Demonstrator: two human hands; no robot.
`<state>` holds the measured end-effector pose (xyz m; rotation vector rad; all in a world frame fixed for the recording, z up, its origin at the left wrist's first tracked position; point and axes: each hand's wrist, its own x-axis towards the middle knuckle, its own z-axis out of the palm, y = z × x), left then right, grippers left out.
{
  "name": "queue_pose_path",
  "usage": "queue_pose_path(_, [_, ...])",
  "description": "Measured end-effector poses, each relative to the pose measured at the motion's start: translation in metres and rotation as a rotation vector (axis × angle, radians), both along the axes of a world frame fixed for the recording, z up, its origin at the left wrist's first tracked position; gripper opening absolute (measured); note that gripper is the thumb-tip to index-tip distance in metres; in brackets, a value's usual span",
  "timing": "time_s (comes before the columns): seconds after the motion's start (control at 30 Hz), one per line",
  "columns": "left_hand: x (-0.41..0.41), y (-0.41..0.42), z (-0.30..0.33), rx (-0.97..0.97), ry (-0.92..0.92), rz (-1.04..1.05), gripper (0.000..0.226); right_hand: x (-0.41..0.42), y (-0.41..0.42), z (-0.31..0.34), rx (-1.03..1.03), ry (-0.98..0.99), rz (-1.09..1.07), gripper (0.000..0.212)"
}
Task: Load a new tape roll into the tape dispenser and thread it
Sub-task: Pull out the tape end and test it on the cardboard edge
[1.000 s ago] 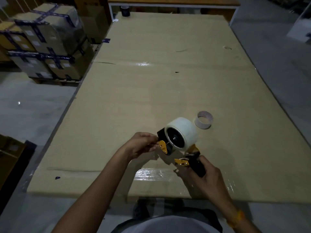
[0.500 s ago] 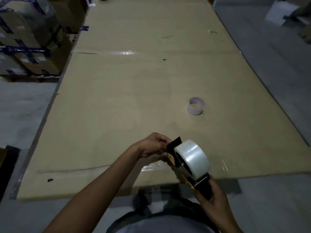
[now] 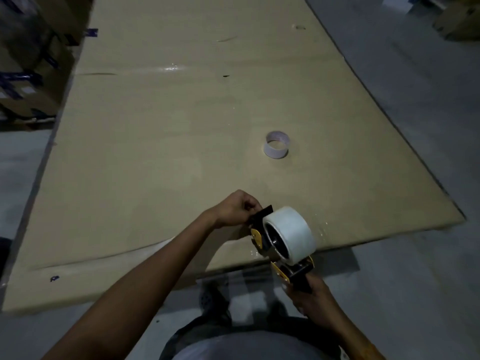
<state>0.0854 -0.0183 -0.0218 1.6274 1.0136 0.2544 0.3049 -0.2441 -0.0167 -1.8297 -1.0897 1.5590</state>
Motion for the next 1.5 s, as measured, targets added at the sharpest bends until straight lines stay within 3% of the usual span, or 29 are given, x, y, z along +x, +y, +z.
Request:
queue_pose_path(0.1, [0.017, -0.006, -0.003, 0.033, 0.085, 0.018, 0.020, 0.019, -0.005, 0.002, -0.005, 0.083, -0.039, 0.022])
queue_pose_path(0.27, [0.047, -0.014, -0.001, 0.018, 0.120, 0.074, 0.019, 0.051, -0.008, 0.003, -0.042, 0.148, -0.138, 0.040])
queue_pose_path(0.4, [0.079, -0.009, 0.008, 0.159, 0.241, 0.039, 0.022, 0.067, -0.013, 0.001, 0.001, 0.029, -0.103, 0.025])
queue_pose_path(0.53, [0.102, 0.000, 0.017, 0.247, 0.311, -0.027, 0.022, 0.086, -0.013, -0.006, 0.101, -0.138, -0.083, 0.023])
queue_pose_path(0.63, [0.110, 0.005, 0.016, 0.291, 0.366, -0.063, 0.036, 0.089, -0.008, 0.000, 0.127, -0.054, -0.077, 0.015])
queue_pose_path(0.73, [0.115, 0.012, 0.012, 0.340, 0.424, -0.033, 0.024, 0.094, -0.005, -0.011, 0.095, 0.073, -0.103, 0.035])
queue_pose_path(0.83, [0.103, 0.029, 0.010, 0.346, 0.431, 0.074, 0.021, 0.094, -0.008, -0.017, 0.071, 0.065, -0.072, 0.034])
queue_pose_path(0.97, [0.099, 0.045, 0.015, 0.334, 0.450, -0.013, 0.028, 0.086, -0.007, -0.013, 0.036, 0.077, -0.146, 0.026])
queue_pose_path(1.17, [0.098, 0.044, -0.001, 0.184, 0.387, -0.025, 0.025, 0.093, -0.008, 0.001, -0.026, 0.116, -0.181, 0.037])
queue_pose_path(1.37, [0.119, 0.036, -0.009, 0.236, 0.351, -0.086, 0.021, 0.108, -0.024, -0.010, -0.054, 0.085, -0.205, 0.008])
queue_pose_path(1.5, [0.133, 0.031, -0.013, 0.251, 0.357, -0.104, 0.023, 0.114, -0.031, -0.015, -0.053, 0.086, -0.205, 0.003])
